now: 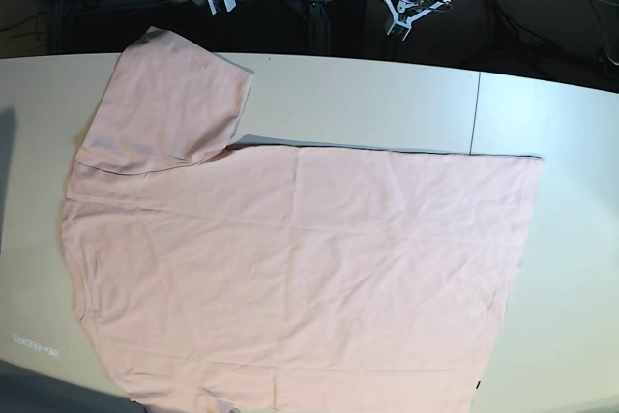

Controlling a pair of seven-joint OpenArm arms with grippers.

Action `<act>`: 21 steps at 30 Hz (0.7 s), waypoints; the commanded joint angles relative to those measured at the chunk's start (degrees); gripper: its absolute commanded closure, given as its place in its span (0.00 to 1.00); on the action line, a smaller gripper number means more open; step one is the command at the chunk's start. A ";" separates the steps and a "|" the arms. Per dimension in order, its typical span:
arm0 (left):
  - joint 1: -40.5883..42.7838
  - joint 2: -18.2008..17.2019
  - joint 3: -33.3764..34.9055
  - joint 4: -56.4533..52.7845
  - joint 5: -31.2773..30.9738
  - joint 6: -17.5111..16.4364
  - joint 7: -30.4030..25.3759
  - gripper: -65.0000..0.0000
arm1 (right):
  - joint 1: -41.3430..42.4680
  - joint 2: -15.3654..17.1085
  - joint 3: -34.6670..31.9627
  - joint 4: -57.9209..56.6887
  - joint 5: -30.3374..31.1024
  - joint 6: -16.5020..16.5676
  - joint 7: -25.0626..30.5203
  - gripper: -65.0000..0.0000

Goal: Fold the T-shirt properly
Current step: 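Raise both grippers from the rest pose and move them toward the shirt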

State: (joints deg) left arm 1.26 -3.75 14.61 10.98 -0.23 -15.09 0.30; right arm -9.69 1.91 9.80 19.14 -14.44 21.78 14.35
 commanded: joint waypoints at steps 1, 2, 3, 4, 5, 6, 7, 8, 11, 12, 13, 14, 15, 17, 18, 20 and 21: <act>0.07 -0.42 -0.04 0.20 0.00 -1.25 -1.18 0.77 | -0.17 0.31 0.20 0.26 0.04 -3.61 0.90 0.65; 0.11 -0.92 -0.04 0.20 0.02 -1.25 -1.68 0.77 | -0.17 0.31 0.20 0.26 0.04 -3.61 0.90 0.65; 0.28 -1.25 -0.04 0.20 0.00 -1.25 -1.81 0.77 | -0.17 0.31 0.20 0.26 0.04 -3.61 0.90 0.65; 0.57 -1.84 -0.04 0.22 0.00 -1.25 -1.81 0.77 | -0.20 0.31 0.20 0.26 0.04 -3.61 0.90 0.65; 0.79 -2.16 -0.04 0.22 0.00 -1.25 -1.84 0.77 | -0.22 0.28 0.20 0.26 0.04 -3.61 0.90 0.65; 1.03 -2.51 -0.04 0.22 0.00 -1.25 -1.84 0.77 | -0.24 0.28 0.20 0.26 0.04 -3.61 0.87 0.65; 1.31 -2.86 -0.04 0.22 0.02 -1.25 -1.95 0.77 | -0.28 0.31 0.20 0.28 0.04 -3.61 0.90 0.65; 1.68 -3.15 -0.04 0.22 0.02 -1.25 -2.67 0.77 | -0.33 0.31 0.20 0.39 0.04 -3.61 0.90 0.65; 2.93 -4.04 -0.04 0.22 0.02 -1.25 -4.81 0.77 | -0.35 0.31 0.20 0.66 0.04 -3.61 0.87 0.65; 3.41 -4.20 -0.04 0.22 0.04 -1.25 -5.01 0.77 | -0.37 0.31 0.20 0.70 0.04 -3.61 0.87 0.65; 3.82 -4.24 -0.04 0.22 0.04 -1.25 -5.05 0.77 | -0.44 0.31 0.20 0.70 0.04 -3.58 0.87 0.65; 4.26 -4.24 -0.04 0.22 0.04 -1.25 -5.01 0.77 | -0.52 0.31 0.20 0.72 0.07 -3.61 0.90 0.65; 4.79 -4.22 -0.04 0.22 0.07 -1.25 -5.01 0.77 | -0.57 0.31 0.20 0.72 0.07 -3.58 0.87 0.65; 5.66 -4.20 -0.04 0.28 0.07 -1.27 -5.01 0.77 | -0.70 0.28 0.20 0.74 0.07 -3.58 0.87 0.65; 5.99 -4.20 -0.04 0.37 0.04 -1.29 -4.98 0.77 | -0.85 0.28 0.20 0.76 0.07 -3.58 0.90 0.65; 6.69 -4.20 -0.04 0.66 0.02 -1.29 -5.05 0.77 | -1.33 0.31 0.20 0.81 0.07 -3.61 0.90 0.65; 6.78 -4.20 -0.04 0.85 0.02 -1.29 -5.05 0.77 | -1.49 0.31 0.20 1.05 0.07 -3.61 0.90 0.65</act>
State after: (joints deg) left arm 7.81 -7.66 14.61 11.53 -0.23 -15.11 -4.32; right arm -10.79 1.91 9.80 19.92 -14.46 21.76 14.55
